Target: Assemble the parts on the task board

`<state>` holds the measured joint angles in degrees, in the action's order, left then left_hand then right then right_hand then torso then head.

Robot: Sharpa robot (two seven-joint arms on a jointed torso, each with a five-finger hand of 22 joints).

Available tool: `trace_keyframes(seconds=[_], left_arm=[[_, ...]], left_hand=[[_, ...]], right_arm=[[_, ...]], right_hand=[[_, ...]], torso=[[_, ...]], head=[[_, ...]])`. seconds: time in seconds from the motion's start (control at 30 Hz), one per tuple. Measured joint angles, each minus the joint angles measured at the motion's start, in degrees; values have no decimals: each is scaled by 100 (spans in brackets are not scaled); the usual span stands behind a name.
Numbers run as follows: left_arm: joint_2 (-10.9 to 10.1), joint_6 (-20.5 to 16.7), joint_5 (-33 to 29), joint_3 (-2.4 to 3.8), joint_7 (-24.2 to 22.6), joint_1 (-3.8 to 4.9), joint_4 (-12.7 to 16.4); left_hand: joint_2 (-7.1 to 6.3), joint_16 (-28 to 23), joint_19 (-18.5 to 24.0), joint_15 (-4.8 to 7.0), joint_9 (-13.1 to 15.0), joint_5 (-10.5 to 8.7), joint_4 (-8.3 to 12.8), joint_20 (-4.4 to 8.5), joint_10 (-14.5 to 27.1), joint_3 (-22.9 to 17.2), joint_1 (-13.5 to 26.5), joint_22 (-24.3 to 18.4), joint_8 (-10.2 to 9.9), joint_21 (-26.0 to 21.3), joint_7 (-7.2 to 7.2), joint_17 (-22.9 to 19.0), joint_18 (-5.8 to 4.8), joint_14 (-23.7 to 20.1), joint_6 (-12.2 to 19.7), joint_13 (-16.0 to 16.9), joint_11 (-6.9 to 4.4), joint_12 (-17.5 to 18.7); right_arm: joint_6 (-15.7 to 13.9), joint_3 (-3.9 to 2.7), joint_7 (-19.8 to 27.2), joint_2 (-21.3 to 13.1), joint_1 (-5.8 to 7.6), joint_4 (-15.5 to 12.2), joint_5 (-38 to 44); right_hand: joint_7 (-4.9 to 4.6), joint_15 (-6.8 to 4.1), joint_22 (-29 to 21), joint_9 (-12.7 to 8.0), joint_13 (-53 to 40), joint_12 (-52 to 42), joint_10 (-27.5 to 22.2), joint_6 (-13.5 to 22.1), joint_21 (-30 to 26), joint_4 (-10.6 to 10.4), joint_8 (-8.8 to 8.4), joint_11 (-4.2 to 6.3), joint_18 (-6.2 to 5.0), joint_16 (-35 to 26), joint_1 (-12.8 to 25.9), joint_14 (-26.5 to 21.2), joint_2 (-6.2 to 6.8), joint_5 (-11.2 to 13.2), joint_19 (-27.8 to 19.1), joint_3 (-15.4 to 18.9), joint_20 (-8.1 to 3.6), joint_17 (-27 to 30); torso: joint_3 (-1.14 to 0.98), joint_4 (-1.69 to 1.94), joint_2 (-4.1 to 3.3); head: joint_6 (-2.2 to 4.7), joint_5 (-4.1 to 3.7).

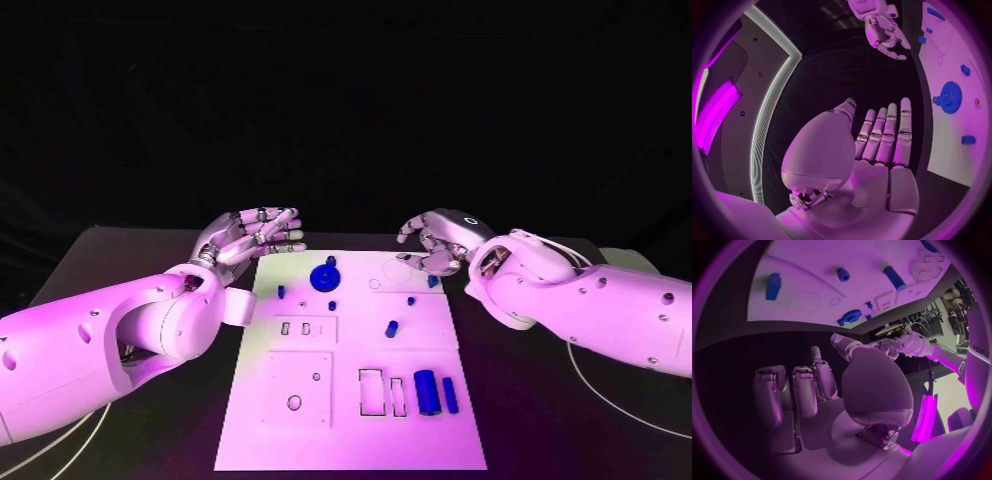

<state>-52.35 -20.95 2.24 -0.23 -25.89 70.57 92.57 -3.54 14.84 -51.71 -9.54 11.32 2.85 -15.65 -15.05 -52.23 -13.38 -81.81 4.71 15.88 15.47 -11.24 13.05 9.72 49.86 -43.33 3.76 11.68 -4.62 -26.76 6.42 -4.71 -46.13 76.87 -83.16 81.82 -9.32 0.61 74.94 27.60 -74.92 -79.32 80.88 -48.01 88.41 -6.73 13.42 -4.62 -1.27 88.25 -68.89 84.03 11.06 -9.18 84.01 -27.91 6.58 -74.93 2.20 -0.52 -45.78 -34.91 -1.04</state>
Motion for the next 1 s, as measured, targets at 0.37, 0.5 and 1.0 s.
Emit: trace_keyframes(seconds=[0.37,0.5,1.0], left_arm=[[-12,8,0,-1,0,1,26],[-7,10,0,-1,0,0,26],[-5,14,0,-1,1,-2,-14]], left_hand=[[0,0,0,0,0,0,-16,0,0,-16,0,-4,0,0,0,4,0,0,0,0,0,0],[0,0,0,0,0,0,-16,0,0,-16,0,-4,0,0,0,4,0,0,0,0,0,0],[0,0,-21,0,1,0,-16,-21,0,-16,0,-3,0,0,0,10,0,0,0,0,0,0]], right_arm=[[264,4,811,-698,-99,158,-960],[366,4,956,-720,-178,303,-1090],[609,6,1222,-580,-378,538,-1256]], right_hand=[[22,-44,-1,-1,1,0,42,22,0,204,-125,42,0,0,-243,0,98,0,0,-33,0,1],[22,-44,-1,-6,1,0,42,22,0,249,-170,41,0,0,-306,0,86,0,0,-46,0,1],[17,-44,-2,-33,2,1,41,169,0,336,-325,42,0,0,-382,0,116,-26,0,-39,0,2]], torso=[[-35,-62,4],[-38,-52,-2],[-18,-39,-2]], head=[[20,-101],[11,-128],[-44,-107]])
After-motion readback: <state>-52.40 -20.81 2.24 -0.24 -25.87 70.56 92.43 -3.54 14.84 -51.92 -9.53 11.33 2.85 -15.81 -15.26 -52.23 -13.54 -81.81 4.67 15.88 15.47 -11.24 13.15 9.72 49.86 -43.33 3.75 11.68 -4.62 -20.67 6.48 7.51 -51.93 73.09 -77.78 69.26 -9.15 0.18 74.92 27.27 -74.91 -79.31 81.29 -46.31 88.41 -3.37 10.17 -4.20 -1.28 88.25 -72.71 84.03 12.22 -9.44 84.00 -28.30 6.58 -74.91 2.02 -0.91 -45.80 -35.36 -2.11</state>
